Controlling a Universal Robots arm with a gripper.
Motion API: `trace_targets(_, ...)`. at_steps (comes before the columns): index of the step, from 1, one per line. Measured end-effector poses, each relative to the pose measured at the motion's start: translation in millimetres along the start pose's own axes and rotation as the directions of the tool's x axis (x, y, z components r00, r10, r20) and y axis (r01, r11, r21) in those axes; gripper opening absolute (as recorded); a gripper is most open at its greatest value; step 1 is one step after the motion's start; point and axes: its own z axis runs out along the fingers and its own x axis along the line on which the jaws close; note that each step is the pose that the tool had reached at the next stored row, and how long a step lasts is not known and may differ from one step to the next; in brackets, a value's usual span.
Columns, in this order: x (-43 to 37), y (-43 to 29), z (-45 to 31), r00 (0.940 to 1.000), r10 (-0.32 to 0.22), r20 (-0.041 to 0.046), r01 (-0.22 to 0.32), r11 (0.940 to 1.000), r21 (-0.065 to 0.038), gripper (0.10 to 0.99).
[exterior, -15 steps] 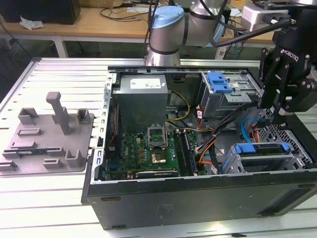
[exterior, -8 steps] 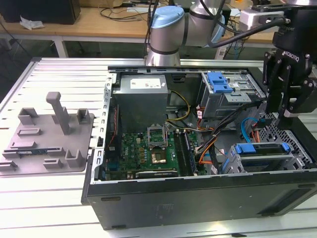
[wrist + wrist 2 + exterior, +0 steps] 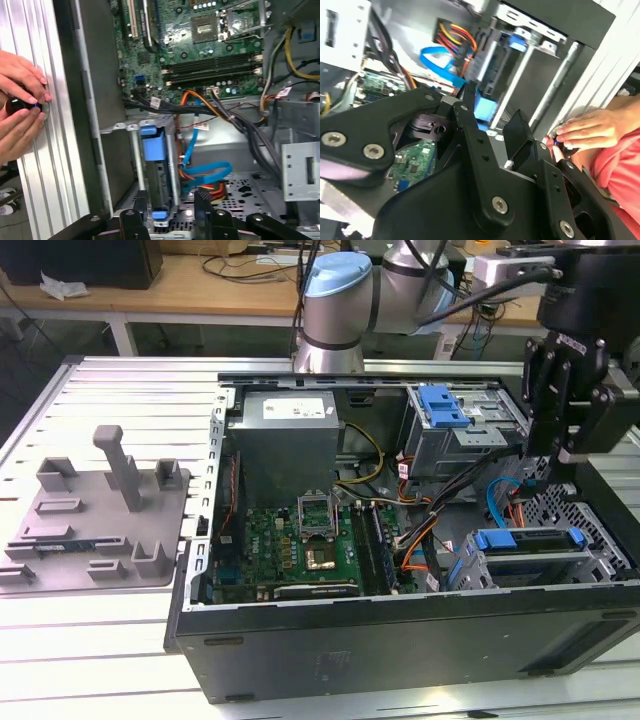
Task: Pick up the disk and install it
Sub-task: 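Insert the first disk wire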
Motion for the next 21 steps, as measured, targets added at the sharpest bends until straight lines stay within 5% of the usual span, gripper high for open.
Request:
trace_targets(2, -11.2, -1.2, -1.3, 1.0000, -0.002, -0.0089, 0.002, 1.0000, -0.003, 0.502)
trace_targets(7, -27.6, -12.0, -0.3, 0.9995, -0.013, -0.0293, 0.012, 0.9991, -0.040, 0.502)
trace_targets(12, -50.3, -16.5, -2.1, 0.9989, -0.016, -0.0447, 0.014, 0.9988, -0.047, 0.502)
trace_targets(13, -55.3, -17.6, -2.8, 0.9977, -0.019, -0.0651, 0.016, 0.9987, -0.048, 0.502)
trace_targets(14, -57.0, -19.1, -3.0, 0.9952, -0.024, -0.0947, 0.019, 0.9985, -0.052, 0.502)
trace_targets(16, -57.7, -20.5, -2.9, 0.9908, -0.029, -0.1319, 0.022, 0.9982, -0.056, 0.502)
trace_targets(18, -58.5, -23.2, -2.7, 0.9857, -0.033, -0.1651, 0.024, 0.9981, -0.056, 0.502)
trace_targets(21, -60.4, -34.7, 0.5, 0.9795, -0.025, -0.2001, 0.014, 0.9982, -0.058, 0.502)
